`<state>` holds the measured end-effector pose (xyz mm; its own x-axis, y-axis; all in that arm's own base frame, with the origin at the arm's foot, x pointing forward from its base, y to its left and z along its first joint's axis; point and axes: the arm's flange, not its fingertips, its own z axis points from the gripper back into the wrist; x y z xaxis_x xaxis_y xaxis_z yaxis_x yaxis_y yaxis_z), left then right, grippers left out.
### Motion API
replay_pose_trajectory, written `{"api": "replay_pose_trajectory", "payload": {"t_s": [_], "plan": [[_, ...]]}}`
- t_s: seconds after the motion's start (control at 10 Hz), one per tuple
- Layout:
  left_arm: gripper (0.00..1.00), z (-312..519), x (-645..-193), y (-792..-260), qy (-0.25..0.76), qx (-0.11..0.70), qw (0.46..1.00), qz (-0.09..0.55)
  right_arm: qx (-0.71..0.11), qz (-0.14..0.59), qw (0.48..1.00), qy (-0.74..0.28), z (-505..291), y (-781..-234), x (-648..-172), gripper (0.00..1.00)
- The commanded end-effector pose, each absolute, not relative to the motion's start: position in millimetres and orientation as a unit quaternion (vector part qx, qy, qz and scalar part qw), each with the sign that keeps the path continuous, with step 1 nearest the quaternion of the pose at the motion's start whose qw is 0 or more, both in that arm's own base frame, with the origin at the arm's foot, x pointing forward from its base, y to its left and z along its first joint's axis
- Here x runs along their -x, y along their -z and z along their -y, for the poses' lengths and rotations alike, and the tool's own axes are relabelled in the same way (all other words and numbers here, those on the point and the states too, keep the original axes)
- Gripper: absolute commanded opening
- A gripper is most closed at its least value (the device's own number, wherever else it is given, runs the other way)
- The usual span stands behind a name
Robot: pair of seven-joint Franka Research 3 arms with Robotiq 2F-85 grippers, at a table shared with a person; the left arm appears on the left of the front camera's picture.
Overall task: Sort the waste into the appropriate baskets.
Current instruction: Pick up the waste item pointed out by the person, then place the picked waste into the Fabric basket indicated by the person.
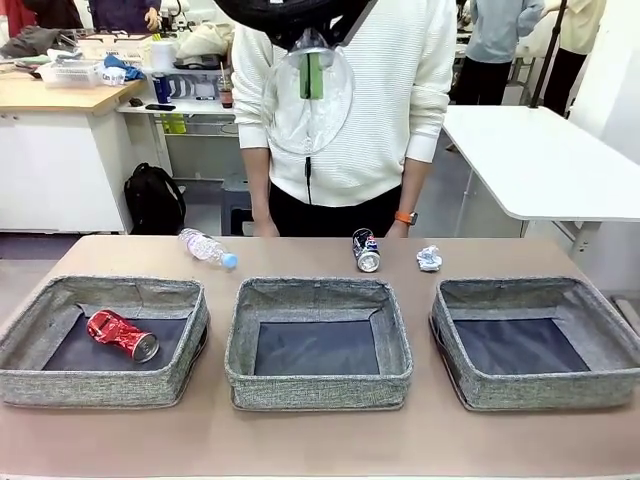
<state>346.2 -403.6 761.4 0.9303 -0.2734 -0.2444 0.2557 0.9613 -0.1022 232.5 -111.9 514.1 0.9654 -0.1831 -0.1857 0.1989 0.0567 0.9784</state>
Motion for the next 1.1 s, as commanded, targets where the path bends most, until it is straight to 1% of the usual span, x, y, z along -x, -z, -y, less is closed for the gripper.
{"api": "replay_pose_trajectory", "payload": {"t_s": [0.0, 1.0], "plan": [[0.01, 400.9, -344.5, -762.1, 0.13, 0.029, 0.983, -0.125, -0.681, 0.003, 0.722, 0.12, 111.8, -516.8, -234.7, 1.0], [0.01, 400.9, -344.5, -762.1, 0.13, 0.029, 0.983, -0.125, -0.681, 0.003, 0.722, 0.12, 111.8, -516.8, -234.7, 1.0]]}}
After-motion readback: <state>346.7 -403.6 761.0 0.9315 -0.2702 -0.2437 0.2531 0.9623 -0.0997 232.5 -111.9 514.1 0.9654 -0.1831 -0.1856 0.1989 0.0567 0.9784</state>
